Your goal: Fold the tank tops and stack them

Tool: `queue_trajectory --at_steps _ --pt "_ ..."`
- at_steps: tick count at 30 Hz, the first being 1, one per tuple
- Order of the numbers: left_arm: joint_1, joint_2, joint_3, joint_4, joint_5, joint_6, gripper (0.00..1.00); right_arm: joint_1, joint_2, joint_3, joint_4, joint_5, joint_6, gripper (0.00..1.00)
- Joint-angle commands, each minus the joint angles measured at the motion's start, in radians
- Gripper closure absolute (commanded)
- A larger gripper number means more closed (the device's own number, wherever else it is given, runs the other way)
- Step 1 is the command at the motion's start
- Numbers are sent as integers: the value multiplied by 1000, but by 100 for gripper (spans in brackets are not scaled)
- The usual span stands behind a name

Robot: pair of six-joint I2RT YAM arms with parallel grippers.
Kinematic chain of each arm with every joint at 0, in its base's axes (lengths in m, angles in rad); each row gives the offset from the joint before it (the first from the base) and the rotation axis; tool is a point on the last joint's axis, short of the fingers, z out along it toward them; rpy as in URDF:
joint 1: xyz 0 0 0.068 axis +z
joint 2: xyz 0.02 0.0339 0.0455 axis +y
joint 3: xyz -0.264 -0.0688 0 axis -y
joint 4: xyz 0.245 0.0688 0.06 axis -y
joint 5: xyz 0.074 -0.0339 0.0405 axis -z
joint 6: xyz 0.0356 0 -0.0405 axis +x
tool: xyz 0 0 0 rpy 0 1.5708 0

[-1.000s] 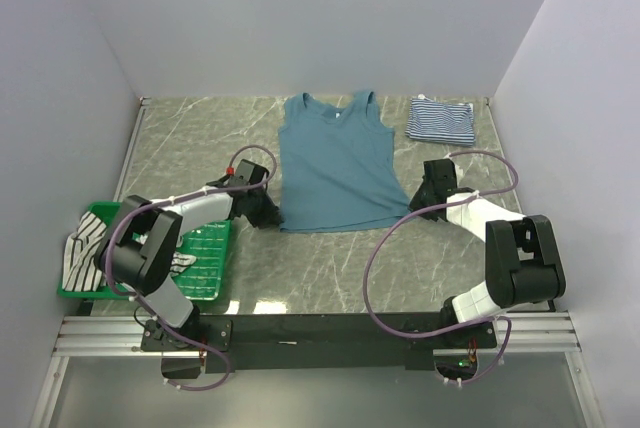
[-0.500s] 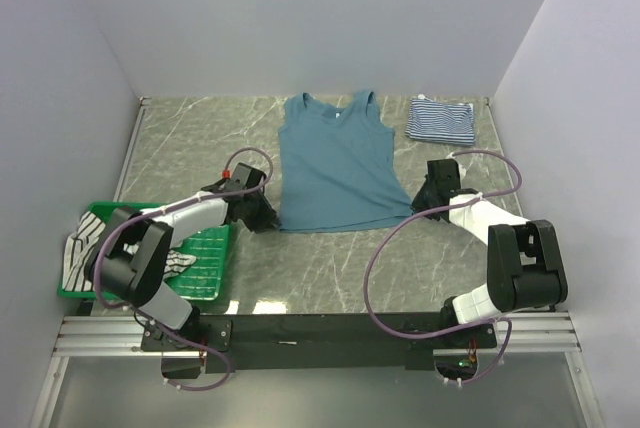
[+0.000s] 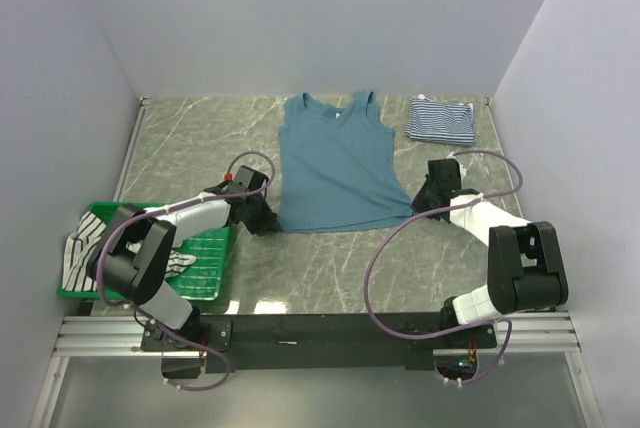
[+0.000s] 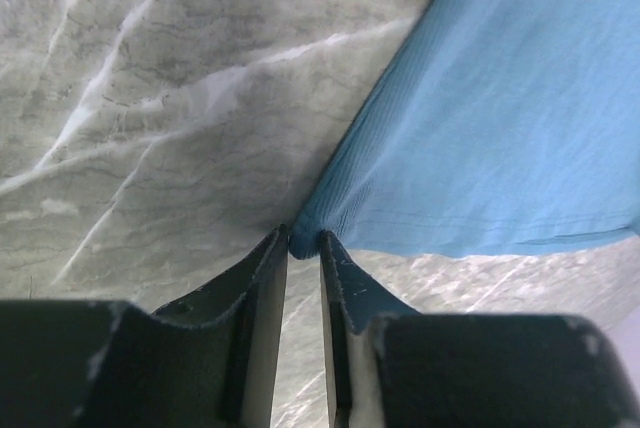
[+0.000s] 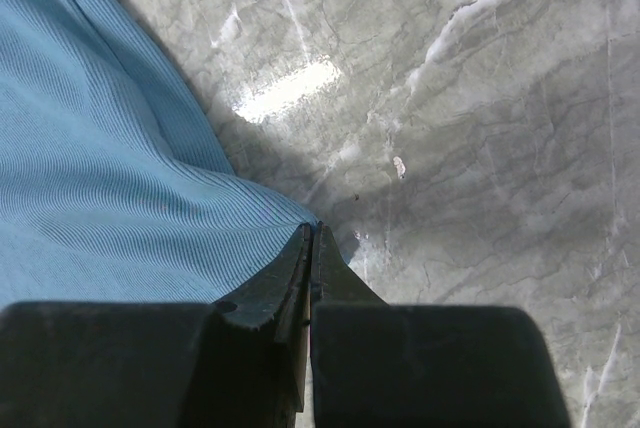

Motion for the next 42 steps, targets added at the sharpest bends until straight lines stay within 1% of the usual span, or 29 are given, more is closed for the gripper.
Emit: queue_trajectory --at_steps 1,7,11,14,15,16,18,19,20,22,25,27,28,29,30,31,32,33,34,37,40,42 --pt "-15 27 12 4 -13 -4 75 -11 -40 -16 20 6 -11 100" --pt "-35 84 32 -12 -35 7 75 -17 -52 -21 18 7 -14 100" --pt "-37 82 35 -28 -64 4 78 -20 -66 -21 15 1 -13 100" --pt "-35 66 70 -55 -83 24 86 -20 -95 -10 7 -26 -14 100" --pt "-28 55 87 -83 -122 34 95 -22 -107 -4 -2 -52 -13 100" --pt "-23 46 109 -95 -138 44 99 -22 -123 4 -2 -66 -11 100" --pt "-3 12 187 -147 -187 76 100 -22 -181 30 -20 -118 2 100" --pt "1 -5 218 -169 -205 86 99 -23 -202 44 -28 -176 6 100" --pt "11 -23 280 -190 -245 106 99 -23 -253 79 -37 -201 10 100" --pt "18 -100 345 -256 -283 123 99 -25 -310 120 -75 -261 28 100" --pt "25 -209 498 -311 -354 162 100 -25 -461 230 -108 -321 65 100" --pt "28 -270 566 -339 -357 175 100 -25 -514 284 -137 -336 96 100" --pt "28 -287 603 -351 -356 182 100 -25 -538 338 -140 -350 105 100" --pt "28 -304 676 -371 -356 195 100 -25 -586 363 -138 -365 117 100" --pt "28 -334 715 -379 -353 202 100 -25 -606 392 -148 -365 142 100" --pt "28 -347 788 -382 -350 208 100 -25 -627 454 -151 -367 150 100" --pt "28 -359 828 -390 -343 221 100 -27 -658 487 -155 -362 159 100" --pt "28 -368 869 -400 -340 226 100 -25 -673 519 -166 -343 174 100" --pt "28 -370 952 -407 -340 232 100 -25 -684 577 -168 -332 182 100" --pt "28 -361 1081 -414 -331 249 100 -27 -710 663 -157 -293 202 100" --pt "29 -310 1185 -431 -317 254 100 -25 -692 706 -143 -293 213 100" --pt "37 -271 1218 -433 -290 251 100 -25 -663 716 -122 -315 216 100"
